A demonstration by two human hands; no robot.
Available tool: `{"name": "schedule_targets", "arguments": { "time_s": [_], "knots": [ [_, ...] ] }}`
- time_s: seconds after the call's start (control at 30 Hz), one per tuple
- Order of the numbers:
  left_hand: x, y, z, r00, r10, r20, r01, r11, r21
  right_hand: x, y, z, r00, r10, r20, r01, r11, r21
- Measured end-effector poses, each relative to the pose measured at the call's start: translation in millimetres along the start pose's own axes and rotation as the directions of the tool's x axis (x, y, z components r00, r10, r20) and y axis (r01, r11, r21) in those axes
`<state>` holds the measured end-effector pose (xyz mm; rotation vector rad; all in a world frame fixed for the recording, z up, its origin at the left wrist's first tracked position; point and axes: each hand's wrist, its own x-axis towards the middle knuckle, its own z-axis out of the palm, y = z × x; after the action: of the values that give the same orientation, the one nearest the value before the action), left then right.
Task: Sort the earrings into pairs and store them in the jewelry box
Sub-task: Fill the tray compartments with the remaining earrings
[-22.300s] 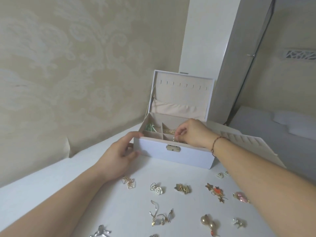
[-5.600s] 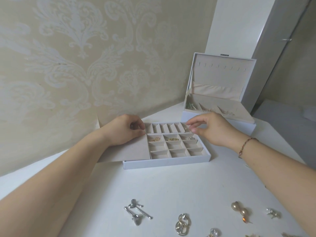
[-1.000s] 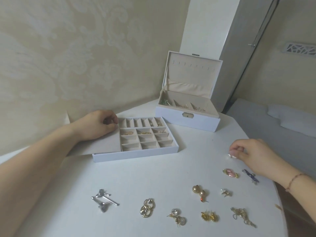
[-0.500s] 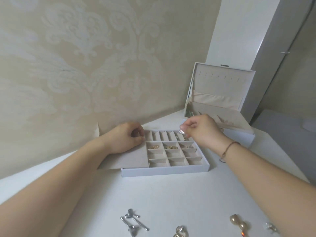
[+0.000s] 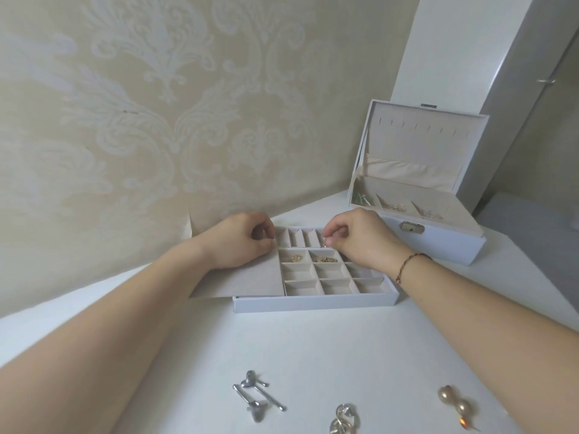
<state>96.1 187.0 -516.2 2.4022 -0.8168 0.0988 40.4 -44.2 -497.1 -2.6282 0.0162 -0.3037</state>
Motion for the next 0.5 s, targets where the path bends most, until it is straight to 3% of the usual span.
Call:
{"name": "schedule_targets", "arguments": {
  "time_s": [0.1,0.2,0.37,0.5],
  "knots": [
    [0.2,0.5,-0.3,1.000,-0.007,0.006,0.007,1.000,-0.003,0.8,-6.0,3.2,0.998,-0.058,0.018,0.059,0.996,-0.059],
    [0.0,1.5,-1.1,1.000,-0.009,0.005,0.009,1.000,-0.010,7.3,-9.8,6.4,1.000,-0.026,-0.008,0.025,0.994,-0.110],
    [-1.2,2.5,-1.7,1.000,-0.003,0.003,0.003,1.000,-0.006,13.4,-2.6,11.6,0.998,0.026,-0.053,-0.025,1.000,0.011],
    [-0.7,1.4,-1.7,1.000,-0.010,0.017,0.010,1.000,-0.009,9.7,-0.8,5.4,1.000,-0.024,-0.017,0.023,0.997,-0.074]
  ]
}}
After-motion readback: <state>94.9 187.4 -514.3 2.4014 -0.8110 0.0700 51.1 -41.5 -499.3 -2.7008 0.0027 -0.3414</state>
